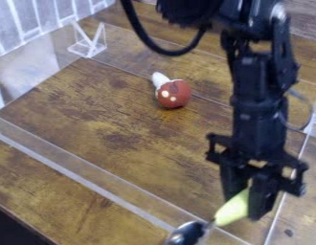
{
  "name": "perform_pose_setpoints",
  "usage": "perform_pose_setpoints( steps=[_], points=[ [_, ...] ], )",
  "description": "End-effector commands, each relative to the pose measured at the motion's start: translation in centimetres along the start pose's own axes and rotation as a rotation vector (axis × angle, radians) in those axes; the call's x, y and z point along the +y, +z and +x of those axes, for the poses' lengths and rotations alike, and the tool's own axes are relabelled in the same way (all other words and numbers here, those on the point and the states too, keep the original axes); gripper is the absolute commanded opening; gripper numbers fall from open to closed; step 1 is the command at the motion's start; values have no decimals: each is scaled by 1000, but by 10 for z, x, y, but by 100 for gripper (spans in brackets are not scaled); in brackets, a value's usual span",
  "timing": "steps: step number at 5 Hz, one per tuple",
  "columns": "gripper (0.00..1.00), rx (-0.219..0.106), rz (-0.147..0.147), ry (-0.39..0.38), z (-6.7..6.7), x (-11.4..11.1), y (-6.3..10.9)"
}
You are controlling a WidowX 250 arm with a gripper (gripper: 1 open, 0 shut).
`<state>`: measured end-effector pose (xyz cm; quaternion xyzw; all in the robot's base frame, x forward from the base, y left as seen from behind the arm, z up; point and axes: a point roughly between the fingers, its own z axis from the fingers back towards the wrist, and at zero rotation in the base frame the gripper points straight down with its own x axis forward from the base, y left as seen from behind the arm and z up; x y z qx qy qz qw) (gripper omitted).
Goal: Move the green spoon to the right
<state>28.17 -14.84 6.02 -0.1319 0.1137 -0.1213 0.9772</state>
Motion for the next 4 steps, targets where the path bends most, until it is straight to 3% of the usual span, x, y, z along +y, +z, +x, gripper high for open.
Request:
perform_pose_setpoints(
  steps=[1,3,4],
  points=[
    [0,-52,-29,103,6,26,4],
    [0,-45,-23,87,4,2,18],
    [0,-37,-18,70,6,2,15]
  ],
)
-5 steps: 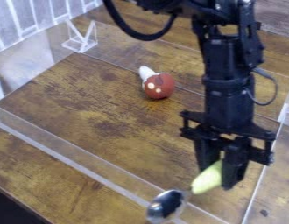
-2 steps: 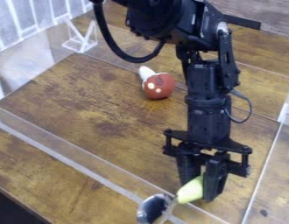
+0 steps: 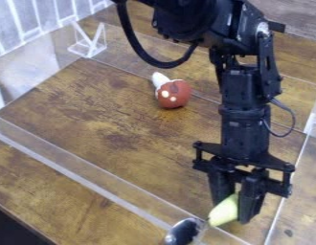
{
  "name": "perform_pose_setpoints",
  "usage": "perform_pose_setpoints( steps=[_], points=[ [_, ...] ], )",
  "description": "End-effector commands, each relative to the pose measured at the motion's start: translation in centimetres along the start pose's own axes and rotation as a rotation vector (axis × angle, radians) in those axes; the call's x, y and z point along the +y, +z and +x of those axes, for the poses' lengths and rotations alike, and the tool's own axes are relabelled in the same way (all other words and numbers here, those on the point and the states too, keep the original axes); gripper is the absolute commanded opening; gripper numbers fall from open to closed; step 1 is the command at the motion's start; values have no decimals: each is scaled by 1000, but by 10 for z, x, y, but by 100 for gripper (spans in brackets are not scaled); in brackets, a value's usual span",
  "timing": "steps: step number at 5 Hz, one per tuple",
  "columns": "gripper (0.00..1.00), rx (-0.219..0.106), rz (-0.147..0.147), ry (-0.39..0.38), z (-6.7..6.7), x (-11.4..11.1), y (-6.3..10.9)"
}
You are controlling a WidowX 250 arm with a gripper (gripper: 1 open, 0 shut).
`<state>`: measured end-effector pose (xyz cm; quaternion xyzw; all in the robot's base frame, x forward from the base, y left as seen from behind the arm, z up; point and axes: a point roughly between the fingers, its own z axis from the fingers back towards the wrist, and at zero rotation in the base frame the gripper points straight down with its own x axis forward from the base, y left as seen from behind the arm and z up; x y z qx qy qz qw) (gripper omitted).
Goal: Move the green spoon to the right
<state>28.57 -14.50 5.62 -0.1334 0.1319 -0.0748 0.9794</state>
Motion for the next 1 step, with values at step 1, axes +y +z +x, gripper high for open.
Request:
perform_pose_setpoints(
  steps=[1],
  points=[
    [0,-48,-3,-23,1,-3,19]
  ],
)
